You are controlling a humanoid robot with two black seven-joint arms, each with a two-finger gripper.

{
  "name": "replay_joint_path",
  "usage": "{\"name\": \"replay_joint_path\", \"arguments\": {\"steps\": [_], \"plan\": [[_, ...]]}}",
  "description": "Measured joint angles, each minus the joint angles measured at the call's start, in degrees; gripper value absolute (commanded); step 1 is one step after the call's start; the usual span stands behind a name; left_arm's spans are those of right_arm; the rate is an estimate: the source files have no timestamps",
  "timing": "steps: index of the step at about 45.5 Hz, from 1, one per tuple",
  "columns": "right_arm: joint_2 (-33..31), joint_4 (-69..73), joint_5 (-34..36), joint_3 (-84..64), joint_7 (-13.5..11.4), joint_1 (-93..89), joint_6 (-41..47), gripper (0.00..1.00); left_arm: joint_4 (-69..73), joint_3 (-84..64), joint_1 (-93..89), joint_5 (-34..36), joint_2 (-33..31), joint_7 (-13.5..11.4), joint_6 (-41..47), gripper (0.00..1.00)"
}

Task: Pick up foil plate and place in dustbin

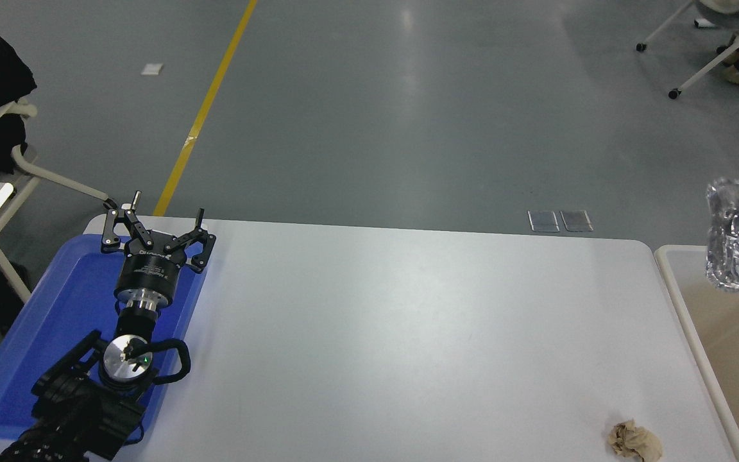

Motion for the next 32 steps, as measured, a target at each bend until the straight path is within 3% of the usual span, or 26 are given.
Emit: {"name": "replay_joint_path", "arguments": {"steps": [16,32], "plan": [[-6.27,-10.86,-1.72,10.82,0.00,-15.74,-0.01,0.00,0.00,-0.05,0.00,0.00,0.01,0.00,0.00,1.00],[-7.33,-21.82,-1.40,31.24,0.01,-38.13,0.00,0.00,0.00,-0.04,0.00,0.00,0.01,0.00,0.00,1.00]]}}
